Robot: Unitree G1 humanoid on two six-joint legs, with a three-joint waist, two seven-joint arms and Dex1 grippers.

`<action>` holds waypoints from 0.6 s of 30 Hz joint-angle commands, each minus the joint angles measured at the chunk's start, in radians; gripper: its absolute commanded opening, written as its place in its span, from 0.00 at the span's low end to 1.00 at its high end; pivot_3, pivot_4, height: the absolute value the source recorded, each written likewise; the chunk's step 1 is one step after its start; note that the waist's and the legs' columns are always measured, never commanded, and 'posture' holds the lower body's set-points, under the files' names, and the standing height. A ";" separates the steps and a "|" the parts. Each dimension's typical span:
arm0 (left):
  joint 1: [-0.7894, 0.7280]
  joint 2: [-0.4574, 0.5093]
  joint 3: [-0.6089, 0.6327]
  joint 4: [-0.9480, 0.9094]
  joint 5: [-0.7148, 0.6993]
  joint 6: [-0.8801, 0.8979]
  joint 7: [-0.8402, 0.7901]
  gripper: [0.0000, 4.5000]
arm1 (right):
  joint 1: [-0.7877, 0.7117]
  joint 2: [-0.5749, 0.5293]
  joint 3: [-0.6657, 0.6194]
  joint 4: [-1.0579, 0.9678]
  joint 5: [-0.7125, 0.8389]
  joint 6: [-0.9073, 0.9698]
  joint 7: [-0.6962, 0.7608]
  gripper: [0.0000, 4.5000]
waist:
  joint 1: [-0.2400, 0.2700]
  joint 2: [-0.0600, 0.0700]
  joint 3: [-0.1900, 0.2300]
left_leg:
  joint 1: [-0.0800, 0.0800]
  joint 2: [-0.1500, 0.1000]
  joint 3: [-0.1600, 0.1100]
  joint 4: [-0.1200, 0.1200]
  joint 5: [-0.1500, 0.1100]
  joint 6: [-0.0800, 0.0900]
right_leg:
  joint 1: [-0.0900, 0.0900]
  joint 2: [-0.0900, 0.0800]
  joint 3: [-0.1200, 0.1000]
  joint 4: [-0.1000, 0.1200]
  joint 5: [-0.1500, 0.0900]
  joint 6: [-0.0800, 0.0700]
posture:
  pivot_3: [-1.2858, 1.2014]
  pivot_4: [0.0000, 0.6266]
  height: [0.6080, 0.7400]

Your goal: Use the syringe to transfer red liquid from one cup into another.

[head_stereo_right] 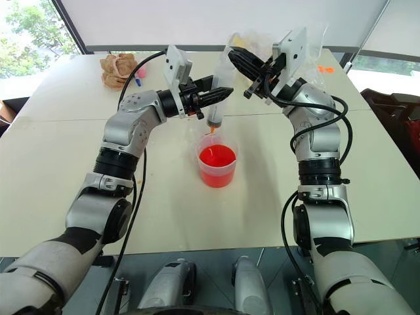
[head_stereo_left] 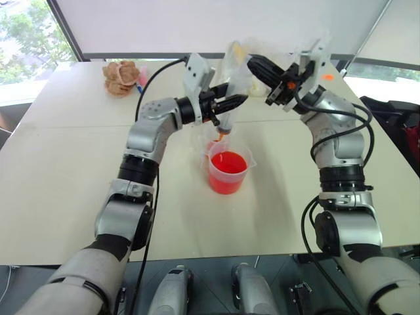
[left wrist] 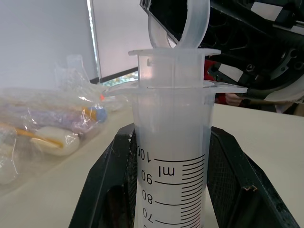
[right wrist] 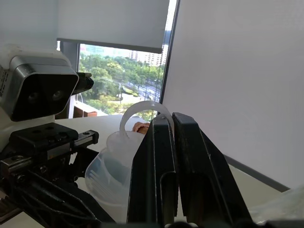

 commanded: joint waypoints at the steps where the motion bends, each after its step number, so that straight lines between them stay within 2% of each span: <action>1: -0.063 -0.012 0.045 -0.078 -0.046 -0.023 0.031 0.31 | 0.025 0.043 0.079 -0.037 -0.004 0.017 0.041 0.01 | 0.000 0.000 0.000 | 0.000 0.000 0.000 0.000 0.000 0.000 | 0.000 0.000 0.000 0.000 0.000 0.000 | 0.52 0.24 1.00; 8: -0.058 -0.007 0.047 -0.087 -0.052 -0.015 0.031 0.31 | 0.027 0.038 0.080 -0.034 -0.018 0.010 0.035 0.01 | 0.000 0.000 0.000 | 0.000 0.000 0.000 0.000 0.000 0.000 | 0.000 0.000 0.000 0.000 0.000 0.000 | 0.52 0.24 1.00; 15: -0.057 -0.013 0.066 -0.105 -0.084 0.025 0.035 0.31 | -0.001 -0.035 0.012 -0.016 -0.011 0.013 0.018 0.01 | 0.001 0.000 0.000 | 0.000 0.000 0.000 0.000 0.000 0.000 | 0.000 0.000 0.000 0.000 0.000 0.000 | 0.52 0.24 1.00; 18: -0.048 -0.009 0.058 -0.115 -0.087 0.032 0.035 0.31 | 0.007 -0.063 -0.005 -0.032 0.005 0.028 0.017 0.20 | 0.001 0.000 0.000 | 0.000 0.000 0.000 0.000 0.000 0.000 | 0.000 0.000 0.000 0.000 0.000 0.000 | 0.52 0.24 1.00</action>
